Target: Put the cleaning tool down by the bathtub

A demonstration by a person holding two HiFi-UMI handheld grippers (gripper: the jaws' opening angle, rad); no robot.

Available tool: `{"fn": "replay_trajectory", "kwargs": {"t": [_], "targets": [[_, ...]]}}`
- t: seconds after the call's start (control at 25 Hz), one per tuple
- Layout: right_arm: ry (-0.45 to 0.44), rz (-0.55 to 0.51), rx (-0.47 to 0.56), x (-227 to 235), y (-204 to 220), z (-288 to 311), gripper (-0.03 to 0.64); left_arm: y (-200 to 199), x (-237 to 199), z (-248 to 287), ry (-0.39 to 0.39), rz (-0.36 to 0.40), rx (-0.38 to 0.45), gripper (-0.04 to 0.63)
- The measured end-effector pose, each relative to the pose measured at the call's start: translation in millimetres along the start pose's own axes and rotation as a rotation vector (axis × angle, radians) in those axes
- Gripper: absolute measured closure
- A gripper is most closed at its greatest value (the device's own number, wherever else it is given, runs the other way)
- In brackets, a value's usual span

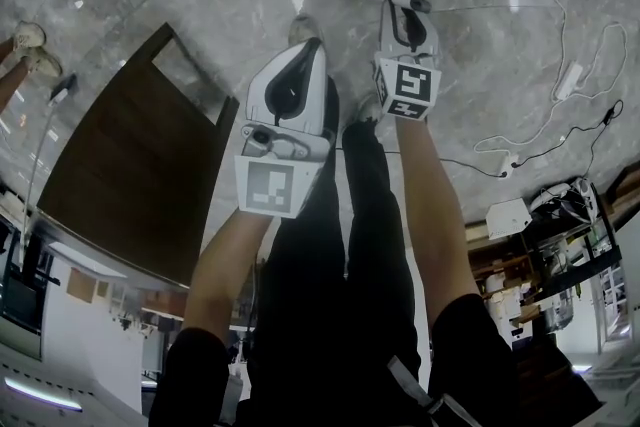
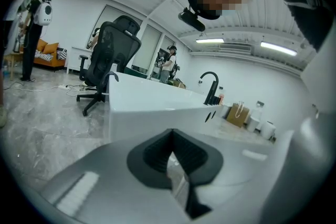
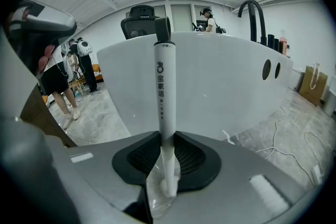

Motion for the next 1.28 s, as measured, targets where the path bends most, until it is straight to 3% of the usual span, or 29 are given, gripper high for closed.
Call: {"fn": "replay_trajectory", "kwargs": {"t": [0.88, 1.12, 1.28], "targets": [[-0.024, -0.009, -0.035, -16.1, 27.1, 34.9, 0.532, 11.1, -28.6, 12.8, -0.037, -0.042, 0.006, 0.588], [-0.034, -0.018, -0.032, -17.0, 25.6, 42.9, 0.532, -7.4, -32.0, 26.8, -0.034, -0.035, 0.038, 0.588], [-0.039, -0.018, -0.041, -16.5, 25.1, 49.3, 0.532, -21.5, -32.4, 28.4, -0.027, -0.060, 0.112, 0.588]]}}
Point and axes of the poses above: the fingertips, and each gripper's own axes: z forward along the fingers, x to its right, y out of its underside, the point moved 4 cm from there along -z, backward along the fingers, and after that the axes turned 15 degrees about -z, right-handed, at the moved point
